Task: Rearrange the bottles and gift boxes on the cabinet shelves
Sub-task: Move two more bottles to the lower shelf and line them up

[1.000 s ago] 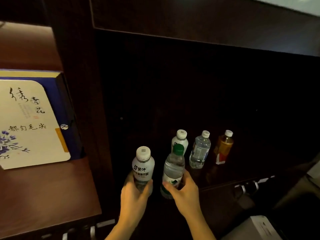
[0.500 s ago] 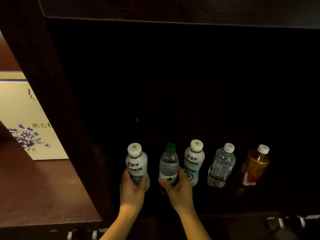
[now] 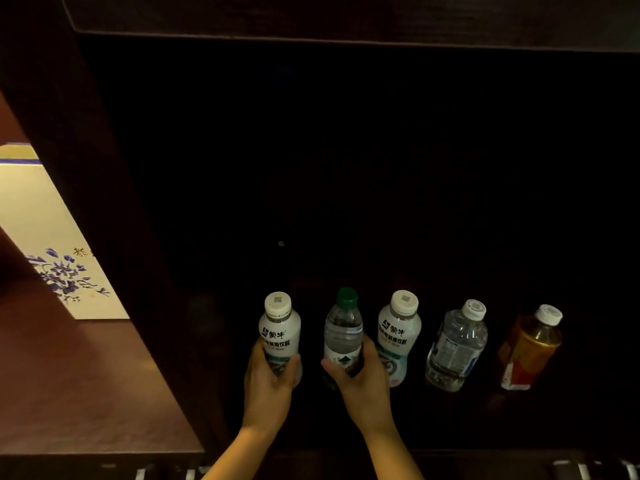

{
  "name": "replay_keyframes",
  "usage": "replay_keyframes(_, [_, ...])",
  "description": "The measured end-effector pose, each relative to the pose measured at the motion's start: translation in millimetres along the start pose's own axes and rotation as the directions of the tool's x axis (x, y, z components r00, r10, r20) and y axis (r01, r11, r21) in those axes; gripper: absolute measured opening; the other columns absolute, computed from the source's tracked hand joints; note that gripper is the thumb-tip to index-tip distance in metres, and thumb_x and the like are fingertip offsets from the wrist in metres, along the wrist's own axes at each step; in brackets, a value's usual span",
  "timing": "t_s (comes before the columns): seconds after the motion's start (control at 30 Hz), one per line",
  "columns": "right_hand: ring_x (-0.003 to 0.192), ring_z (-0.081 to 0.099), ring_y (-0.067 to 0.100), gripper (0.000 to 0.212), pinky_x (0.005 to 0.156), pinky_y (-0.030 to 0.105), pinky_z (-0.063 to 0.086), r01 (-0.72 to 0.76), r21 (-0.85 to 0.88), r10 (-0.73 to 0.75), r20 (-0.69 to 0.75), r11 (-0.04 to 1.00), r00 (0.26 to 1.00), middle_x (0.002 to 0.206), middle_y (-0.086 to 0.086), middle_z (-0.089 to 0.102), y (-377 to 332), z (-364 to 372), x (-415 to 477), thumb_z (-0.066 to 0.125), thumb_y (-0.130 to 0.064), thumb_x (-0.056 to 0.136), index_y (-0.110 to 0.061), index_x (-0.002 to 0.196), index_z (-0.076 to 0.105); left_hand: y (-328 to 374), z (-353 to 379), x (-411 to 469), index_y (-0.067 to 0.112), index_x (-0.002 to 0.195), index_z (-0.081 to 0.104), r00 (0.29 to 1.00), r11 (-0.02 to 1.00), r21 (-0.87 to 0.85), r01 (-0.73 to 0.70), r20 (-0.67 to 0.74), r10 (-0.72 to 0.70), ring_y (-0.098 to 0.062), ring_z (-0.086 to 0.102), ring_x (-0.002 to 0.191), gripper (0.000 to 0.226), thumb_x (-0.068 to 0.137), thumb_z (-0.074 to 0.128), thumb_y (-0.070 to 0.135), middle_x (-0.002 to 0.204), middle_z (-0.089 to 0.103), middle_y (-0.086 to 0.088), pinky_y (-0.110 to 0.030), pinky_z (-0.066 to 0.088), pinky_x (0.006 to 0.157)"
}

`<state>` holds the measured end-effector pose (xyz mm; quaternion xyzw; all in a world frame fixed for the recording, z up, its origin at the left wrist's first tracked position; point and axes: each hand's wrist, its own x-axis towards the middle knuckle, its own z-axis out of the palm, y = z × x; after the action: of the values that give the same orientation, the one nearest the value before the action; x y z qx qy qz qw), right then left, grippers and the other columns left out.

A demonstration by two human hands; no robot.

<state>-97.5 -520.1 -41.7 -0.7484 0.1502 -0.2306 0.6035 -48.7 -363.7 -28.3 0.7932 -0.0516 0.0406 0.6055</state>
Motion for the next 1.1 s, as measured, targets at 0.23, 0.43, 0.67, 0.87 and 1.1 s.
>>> replay_keyframes(0.23, [0.12, 0.054, -0.011, 0.084, 0.089, 0.005, 0.045, -0.025, -0.029, 0.024, -0.026, 0.999, 0.999, 0.131, -0.021, 0.06, -4, 1, -7, 0.086, -0.027, 0.075, -0.03, 0.146, 0.042, 6, -8, 0, 0.015, 0.154, 0.028, 0.995, 1.0, 0.003, 0.014, 0.096, -0.014, -0.017, 0.044, 0.136, 0.08, 0.088, 0.073, 0.016, 0.148, 0.047, -0.002, -0.03, 0.04, 0.105])
replay_keyframes(0.43, [0.135, 0.043, 0.002, 0.099, 0.104, 0.019, 0.041, -0.057, -0.063, 0.054, -0.052, 0.996, 0.997, 0.149, -0.012, 0.047, -15, 1, -29, 0.086, -0.032, 0.074, -0.029, 0.155, 0.029, 12, -13, -12, 0.022, 0.159, 0.008, 0.983, 0.997, -0.044, 0.07, 0.174, -0.061, -0.02, 0.032, 0.146, 0.103, 0.084, 0.078, 0.017, 0.161, 0.029, -0.004, -0.045, 0.033, 0.116])
replay_keyframes(0.67, [0.14, 0.037, 0.005, 0.097, 0.111, 0.027, 0.034, -0.062, -0.116, 0.039, -0.192, 0.991, 0.981, 0.151, -0.019, 0.04, -33, -12, -97, 0.084, -0.043, 0.074, -0.033, 0.154, 0.03, 8, -30, -64, 0.026, 0.155, 0.016, 0.954, 0.995, -0.006, -0.102, 0.282, 0.1, -0.001, 0.025, 0.141, 0.093, 0.085, 0.075, 0.04, 0.156, 0.03, 0.007, -0.012, 0.023, 0.109])
replay_keyframes(0.87, [0.134, 0.044, -0.003, 0.1, 0.111, 0.024, 0.035, -0.066, -0.128, 0.02, -0.335, 0.99, 0.942, 0.148, -0.017, 0.047, -57, -18, -182, 0.079, -0.06, 0.063, -0.037, 0.15, 0.034, 4, -59, -118, 0.032, 0.156, 0.012, 0.88, 0.986, -0.086, -0.141, 0.445, 0.165, -0.001, 0.016, 0.146, 0.094, 0.084, 0.067, 0.057, 0.16, 0.016, 0.013, -0.017, 0.02, 0.109])
replay_keyframes(1.1, [0.13, 0.046, -0.01, 0.095, 0.111, 0.028, 0.038, -0.049, -0.086, 0.006, -0.444, 0.995, 0.896, 0.136, -0.034, 0.05, -87, 6, -243, 0.081, -0.06, 0.059, -0.052, 0.142, 0.036, 6, -118, -133, 0.038, 0.147, 0.031, 0.838, 0.959, -0.193, -0.206, 0.471, 0.275, 0.014, 0.036, 0.131, 0.075, 0.084, 0.07, 0.05, 0.145, 0.039, 0.024, -0.019, 0.036, 0.108])
